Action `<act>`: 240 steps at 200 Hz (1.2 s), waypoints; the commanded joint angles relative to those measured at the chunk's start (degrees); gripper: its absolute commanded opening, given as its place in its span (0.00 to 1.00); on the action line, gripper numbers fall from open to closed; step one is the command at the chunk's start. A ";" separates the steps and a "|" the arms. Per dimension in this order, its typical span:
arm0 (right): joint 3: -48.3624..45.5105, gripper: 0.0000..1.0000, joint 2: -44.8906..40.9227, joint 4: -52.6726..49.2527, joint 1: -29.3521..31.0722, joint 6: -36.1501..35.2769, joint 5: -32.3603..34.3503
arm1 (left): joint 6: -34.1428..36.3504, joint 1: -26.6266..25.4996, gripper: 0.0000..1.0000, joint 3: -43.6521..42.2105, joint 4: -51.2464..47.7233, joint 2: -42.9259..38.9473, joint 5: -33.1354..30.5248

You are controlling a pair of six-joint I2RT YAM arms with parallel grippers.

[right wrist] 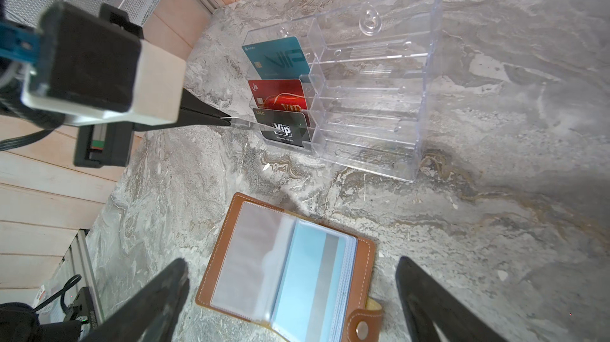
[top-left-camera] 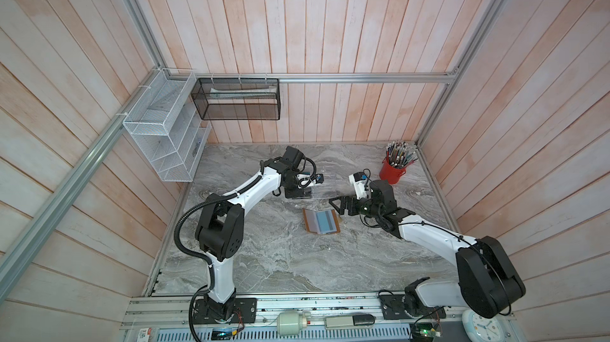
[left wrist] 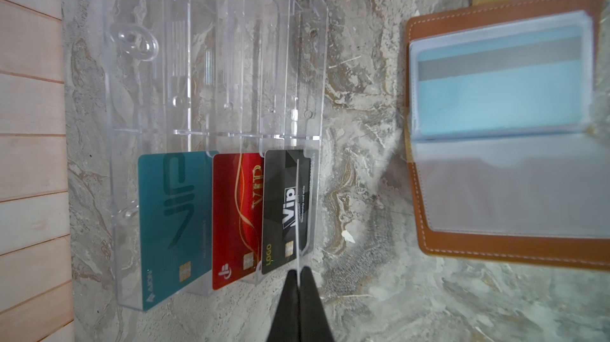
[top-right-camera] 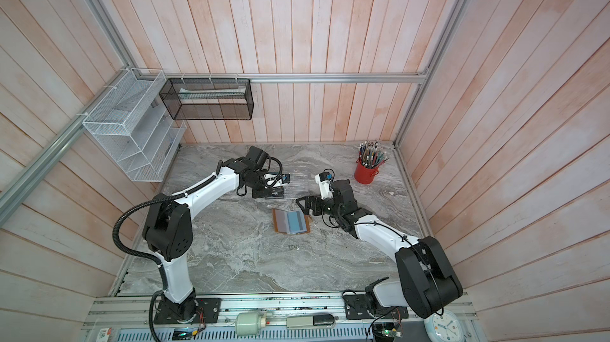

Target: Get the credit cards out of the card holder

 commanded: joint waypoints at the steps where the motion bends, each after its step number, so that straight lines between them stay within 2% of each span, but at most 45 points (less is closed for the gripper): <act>1: 0.03 0.99 -1.16 -0.32 0.15 -0.79 1.14 | 4.19 0.07 0.00 -0.24 1.74 1.55 -1.31; 61: -0.75 0.98 -1.86 -0.59 0.17 -1.60 1.78 | 8.60 0.23 0.00 2.84 1.68 4.77 -2.05; 150: -1.84 0.98 -0.49 2.22 0.05 -0.91 0.30 | 7.57 -0.90 0.00 5.37 0.91 7.65 -1.93; 240: -3.25 0.98 -0.28 4.29 -0.38 -0.35 -0.83 | 8.16 -0.78 0.00 4.21 1.63 7.45 -4.07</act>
